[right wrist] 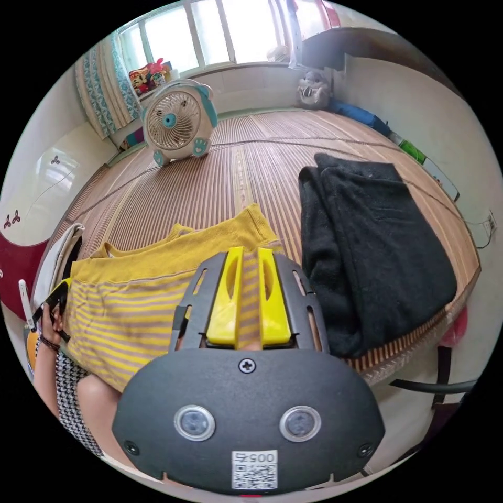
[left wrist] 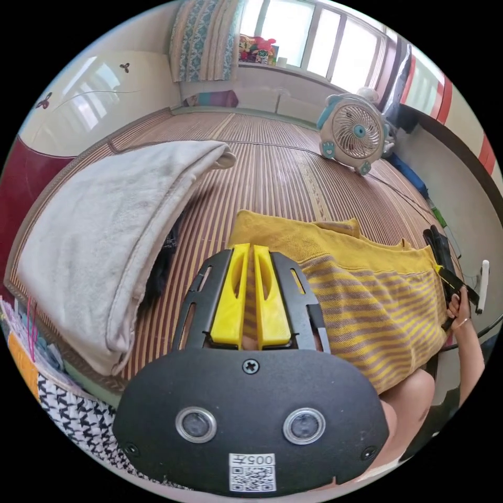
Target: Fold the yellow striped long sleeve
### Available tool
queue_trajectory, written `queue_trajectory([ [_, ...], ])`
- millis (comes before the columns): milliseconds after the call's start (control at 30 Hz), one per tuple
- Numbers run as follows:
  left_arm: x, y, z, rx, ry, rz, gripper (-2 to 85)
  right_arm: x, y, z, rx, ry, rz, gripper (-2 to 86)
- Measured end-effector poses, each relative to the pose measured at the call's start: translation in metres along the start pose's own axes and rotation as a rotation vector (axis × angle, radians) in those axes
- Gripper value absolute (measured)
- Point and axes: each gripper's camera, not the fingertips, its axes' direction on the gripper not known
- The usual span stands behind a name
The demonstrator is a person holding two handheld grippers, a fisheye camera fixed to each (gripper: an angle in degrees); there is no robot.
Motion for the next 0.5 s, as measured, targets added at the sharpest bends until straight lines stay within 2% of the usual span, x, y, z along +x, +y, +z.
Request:
queue_trajectory([
  [67, 0.002, 0.01, -0.018, 0.006, -0.012, 0.013, 3.9, 0.023, 0.019, -0.037, 0.019, 0.019, 0.013, 9.3],
  [267, 0.009, 0.077, -0.078, 0.032, -0.012, 0.12, 4.5, 0.115, 0.096, -0.106, -0.026, -0.073, 0.137, 11.1],
  [500, 0.018, 0.151, -0.116, -0.012, 0.093, 0.112, 4.1, 0.204, 0.165, -0.114, -0.08, -0.289, 0.402, 12.9],
])
